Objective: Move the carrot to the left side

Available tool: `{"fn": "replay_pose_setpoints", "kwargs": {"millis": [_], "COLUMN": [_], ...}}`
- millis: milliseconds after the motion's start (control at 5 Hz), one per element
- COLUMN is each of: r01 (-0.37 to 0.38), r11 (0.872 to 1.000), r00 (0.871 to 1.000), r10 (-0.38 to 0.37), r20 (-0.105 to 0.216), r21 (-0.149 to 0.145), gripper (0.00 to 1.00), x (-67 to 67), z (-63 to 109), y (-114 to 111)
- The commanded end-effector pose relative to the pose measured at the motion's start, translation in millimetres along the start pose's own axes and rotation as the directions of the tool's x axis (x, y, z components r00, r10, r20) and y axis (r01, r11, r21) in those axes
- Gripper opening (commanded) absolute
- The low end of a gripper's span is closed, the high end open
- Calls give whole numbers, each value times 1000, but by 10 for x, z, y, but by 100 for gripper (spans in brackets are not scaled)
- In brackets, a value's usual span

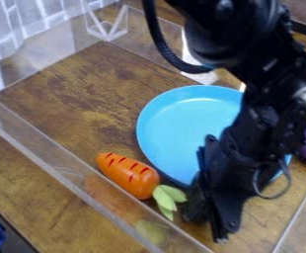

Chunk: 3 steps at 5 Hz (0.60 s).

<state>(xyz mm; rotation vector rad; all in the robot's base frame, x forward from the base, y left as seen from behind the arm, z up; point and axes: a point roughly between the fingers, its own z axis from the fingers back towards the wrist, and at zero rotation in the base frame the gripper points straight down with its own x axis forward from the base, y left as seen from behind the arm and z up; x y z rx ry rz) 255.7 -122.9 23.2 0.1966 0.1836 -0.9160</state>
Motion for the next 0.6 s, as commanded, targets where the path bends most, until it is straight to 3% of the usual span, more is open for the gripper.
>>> {"fn": "replay_pose_setpoints", "kwargs": {"millis": [0,200,400], "r01": [-67,-85,-74], "r11": [997,996,996], "r00": [997,996,997], "r10": [65,84,73], "r20": [49,41,40], "r21": [27,36,41], "gripper": [0,0,100], "x": [-237,-314,-262], "z": [211,65,-40], "y": [206,316,293]}}
